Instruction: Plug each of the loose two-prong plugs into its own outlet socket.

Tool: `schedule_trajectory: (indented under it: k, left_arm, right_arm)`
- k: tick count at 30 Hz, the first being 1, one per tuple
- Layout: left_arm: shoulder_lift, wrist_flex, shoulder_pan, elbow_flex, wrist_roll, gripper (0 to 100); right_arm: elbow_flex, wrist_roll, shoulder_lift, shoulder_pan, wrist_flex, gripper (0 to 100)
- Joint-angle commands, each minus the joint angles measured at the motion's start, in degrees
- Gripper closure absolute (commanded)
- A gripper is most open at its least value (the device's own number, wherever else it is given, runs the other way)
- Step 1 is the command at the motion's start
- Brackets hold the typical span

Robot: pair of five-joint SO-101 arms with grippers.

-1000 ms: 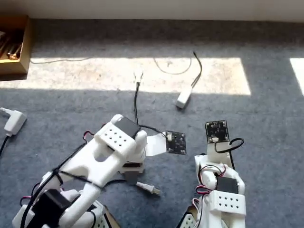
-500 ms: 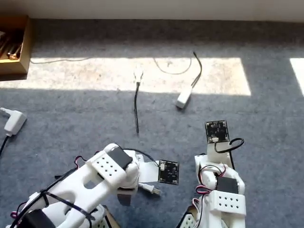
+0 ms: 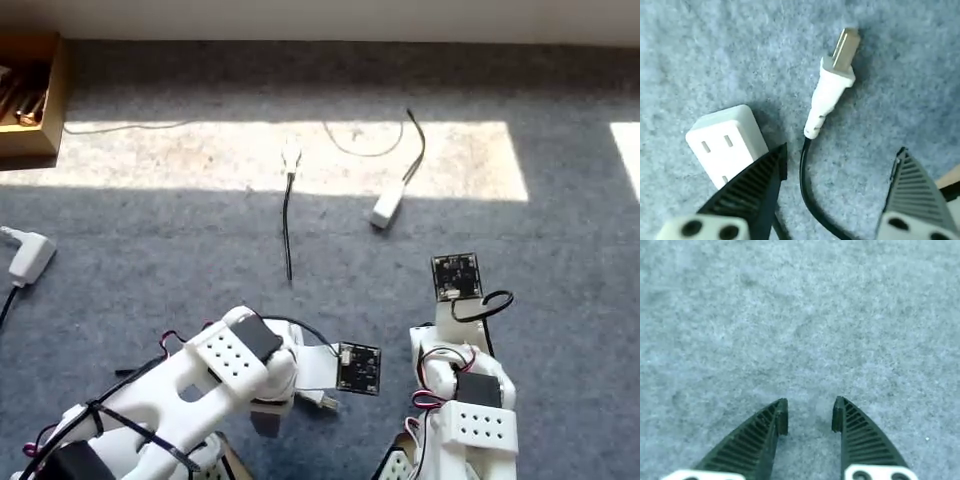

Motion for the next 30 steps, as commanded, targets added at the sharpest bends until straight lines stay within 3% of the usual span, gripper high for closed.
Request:
schedule_trajectory:
  k: [1, 8, 19, 25, 30]
  left_arm:
    - [-1.1, -0.9, 1.8, -0.6, 0.2, 76]
    - [-1.1, -6.6, 1.6, -0.7, 6.5, 100]
    - [-1.0, -7.6, 2.0, -0.1, 6.9, 99]
    - [-1.0, -8.0, 1.7, -0.3, 7.5, 86]
    - [-1.0, -8.1, 1.8, -0.6, 7.8, 86]
  right_arm:
    - [1.2, 0.8, -0.7, -0.2, -0.7, 83.9]
    - [1.2, 0.8, -0.6, -0.4, -0.7, 83.9]
    - [1.2, 0.8, -0.6, -0.2, -0.7, 83.9]
    - [1.2, 0.8, -0.5, -0.2, -0.7, 83.9]
    - [1.2, 0.8, -0.5, -0.2, -0.7, 83.9]
